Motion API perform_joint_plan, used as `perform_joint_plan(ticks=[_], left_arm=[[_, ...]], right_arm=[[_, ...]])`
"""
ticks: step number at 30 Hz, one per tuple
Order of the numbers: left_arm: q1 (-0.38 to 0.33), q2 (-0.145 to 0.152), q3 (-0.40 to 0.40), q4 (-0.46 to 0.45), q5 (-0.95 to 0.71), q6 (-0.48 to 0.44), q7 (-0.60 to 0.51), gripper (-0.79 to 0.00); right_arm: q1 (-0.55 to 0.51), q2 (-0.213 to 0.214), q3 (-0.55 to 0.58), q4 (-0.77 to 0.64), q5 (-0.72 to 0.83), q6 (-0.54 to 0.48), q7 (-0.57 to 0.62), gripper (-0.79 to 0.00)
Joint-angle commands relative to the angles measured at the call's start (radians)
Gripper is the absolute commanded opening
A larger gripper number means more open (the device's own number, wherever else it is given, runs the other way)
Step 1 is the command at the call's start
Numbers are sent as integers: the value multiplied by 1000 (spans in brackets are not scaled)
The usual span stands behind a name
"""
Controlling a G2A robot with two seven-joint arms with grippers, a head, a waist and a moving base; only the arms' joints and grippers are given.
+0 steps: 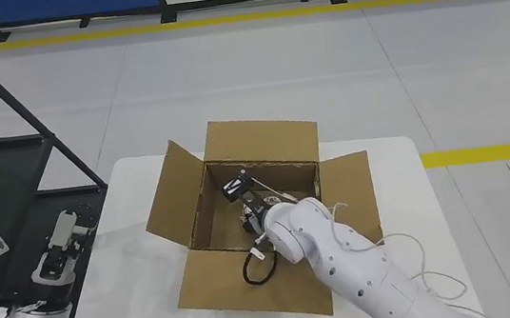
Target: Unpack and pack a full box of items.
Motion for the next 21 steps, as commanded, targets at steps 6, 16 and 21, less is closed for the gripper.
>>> perform_joint_plan(ticks=[6, 16, 21], left_arm=[[0, 0, 0, 0, 0, 0, 0, 0], [0, 0, 0, 0, 0, 0, 0, 0], [0, 0, 0, 0, 0, 0, 0, 0]], right_arm=[[-136, 48, 105, -289, -148, 29, 30, -785], [-298, 78, 190, -558, -289, 81, -35, -785], [-298, 78, 190, -558, -289, 81, -35, -785]])
